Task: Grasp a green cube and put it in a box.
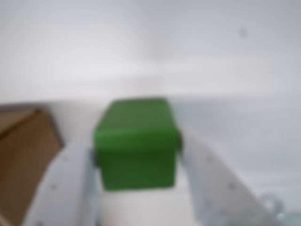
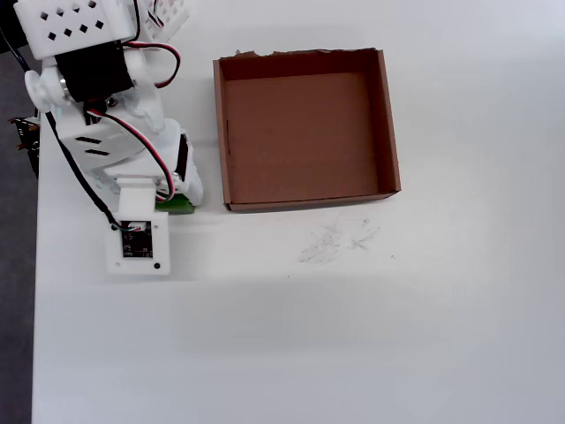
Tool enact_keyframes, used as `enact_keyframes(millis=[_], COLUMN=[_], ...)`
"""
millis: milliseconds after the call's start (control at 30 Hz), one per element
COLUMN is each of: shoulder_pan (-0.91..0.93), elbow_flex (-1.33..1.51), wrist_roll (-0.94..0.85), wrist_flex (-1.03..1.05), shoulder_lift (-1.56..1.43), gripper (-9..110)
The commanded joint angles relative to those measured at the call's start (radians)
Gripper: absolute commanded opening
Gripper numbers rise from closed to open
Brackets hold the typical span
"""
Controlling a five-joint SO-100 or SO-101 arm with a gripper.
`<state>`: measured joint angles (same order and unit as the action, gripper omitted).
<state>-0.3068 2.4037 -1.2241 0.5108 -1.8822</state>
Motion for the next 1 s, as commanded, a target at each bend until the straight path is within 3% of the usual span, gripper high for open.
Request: enact_keyframes(millis=[0, 200, 600, 800, 967], shoulder_pan=[-0.011, -0.005, -0.015, -0.13, -0.288], elbow_flex=[-0.005, -0.041, -0.44, -0.607, -0.67], wrist_roll=[-0.006, -0.011, -0.002, 0.103, 0.256], wrist_flex=[-0.014, 0.061, 0.604, 0.773, 0.782], shoulder_lift=[-0.002, -0.011, -0.092, -0.114, -0.086], gripper=[16, 15, 14, 15, 15])
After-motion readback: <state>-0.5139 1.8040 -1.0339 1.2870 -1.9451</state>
